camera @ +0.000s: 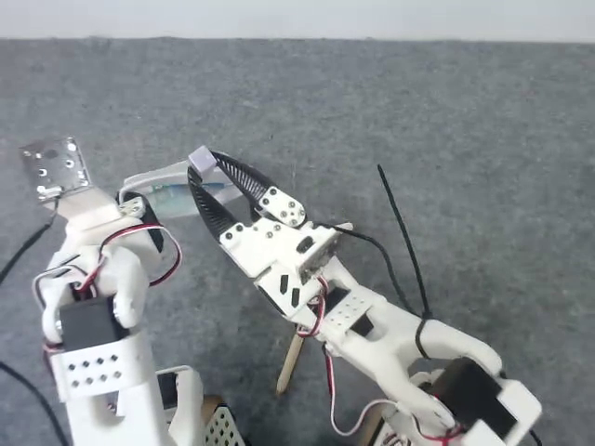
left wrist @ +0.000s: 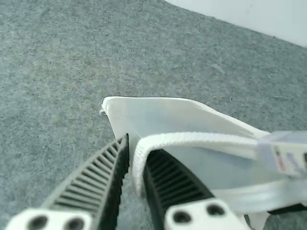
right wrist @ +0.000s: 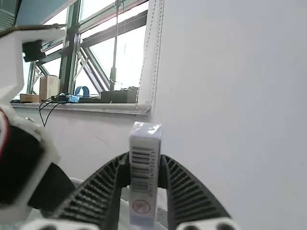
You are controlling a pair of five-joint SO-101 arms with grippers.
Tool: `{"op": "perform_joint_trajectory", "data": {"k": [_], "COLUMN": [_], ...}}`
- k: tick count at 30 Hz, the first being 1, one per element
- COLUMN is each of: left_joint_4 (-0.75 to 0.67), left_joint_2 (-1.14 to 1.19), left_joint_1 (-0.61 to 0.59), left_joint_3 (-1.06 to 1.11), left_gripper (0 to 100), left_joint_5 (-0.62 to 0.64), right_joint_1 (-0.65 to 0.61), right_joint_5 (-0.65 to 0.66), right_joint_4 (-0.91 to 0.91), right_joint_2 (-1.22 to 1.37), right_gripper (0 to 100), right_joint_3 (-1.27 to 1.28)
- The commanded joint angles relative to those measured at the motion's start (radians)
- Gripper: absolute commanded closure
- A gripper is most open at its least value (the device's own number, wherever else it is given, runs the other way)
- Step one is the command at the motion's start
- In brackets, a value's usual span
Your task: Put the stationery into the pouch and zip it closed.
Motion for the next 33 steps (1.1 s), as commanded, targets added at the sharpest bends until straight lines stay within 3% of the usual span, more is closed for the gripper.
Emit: {"op": "perform_joint_trajectory", "data": {"k": [1, 11, 20, 33], "left_joint_4": [-0.006, -0.006, -0.006, -0.006], "left_joint_2": [-0.011, -0.011, -0.011, -0.011], "left_joint_1": [0.000, 0.000, 0.000, -0.049], "left_joint_3": [-0.021, -0.021, -0.021, -0.021], "left_gripper": [99, 99, 99, 99], "left_joint_5": [-0.006, -0.006, -0.006, -0.005], "right_joint_1": [-0.005, -0.005, -0.087, -0.081], "right_joint_5": [0.017, 0.015, 0.015, 0.014], "right_joint_4": [-0.008, -0.007, 0.056, 0.048], "right_joint_2": [-0.099, -0.196, -0.148, -0.065], "right_gripper": [99.2, 99.2, 99.2, 99.2], "right_joint_3": [0.020, 0.066, 0.066, 0.058]}}
